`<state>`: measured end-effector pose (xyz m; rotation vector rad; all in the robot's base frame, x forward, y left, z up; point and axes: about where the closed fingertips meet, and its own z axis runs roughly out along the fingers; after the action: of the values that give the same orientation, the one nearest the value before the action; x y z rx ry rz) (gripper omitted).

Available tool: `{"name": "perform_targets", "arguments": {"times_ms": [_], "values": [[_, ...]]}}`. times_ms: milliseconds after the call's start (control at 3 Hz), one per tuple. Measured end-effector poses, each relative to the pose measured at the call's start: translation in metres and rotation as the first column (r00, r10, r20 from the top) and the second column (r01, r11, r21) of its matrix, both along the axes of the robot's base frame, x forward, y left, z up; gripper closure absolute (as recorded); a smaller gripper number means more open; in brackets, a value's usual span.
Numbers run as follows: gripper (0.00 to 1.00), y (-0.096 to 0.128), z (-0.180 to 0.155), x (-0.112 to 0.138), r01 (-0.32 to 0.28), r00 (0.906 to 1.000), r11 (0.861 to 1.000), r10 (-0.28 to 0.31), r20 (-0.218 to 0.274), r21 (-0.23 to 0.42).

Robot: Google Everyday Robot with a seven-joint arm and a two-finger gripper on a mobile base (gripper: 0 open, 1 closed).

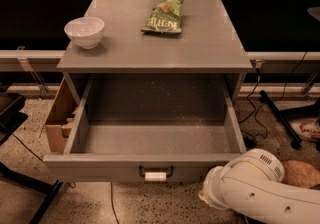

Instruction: Close top drawer

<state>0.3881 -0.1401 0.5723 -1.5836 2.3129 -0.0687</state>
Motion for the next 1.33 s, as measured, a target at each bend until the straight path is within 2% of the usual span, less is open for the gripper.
{"name": "perform_targets", "arguments": {"times_ms": [333, 667, 1000, 1333], "values": [[1.00, 0.001, 0.004, 0.017, -0.009, 0.9992, 1.000, 0.009, 0.038, -0.003], [1.00, 0.002, 0.006, 0.023, -0.014, 0.9983, 1.000, 0.015, 0.056, -0.005], [1.00, 0.005, 0.017, 0.060, -0.052, 0.9911, 0.998, 0.055, 0.121, -0.023], [1.00, 0.006, 0.021, 0.074, -0.071, 0.9864, 0.997, 0.076, 0.146, -0.034]]}}
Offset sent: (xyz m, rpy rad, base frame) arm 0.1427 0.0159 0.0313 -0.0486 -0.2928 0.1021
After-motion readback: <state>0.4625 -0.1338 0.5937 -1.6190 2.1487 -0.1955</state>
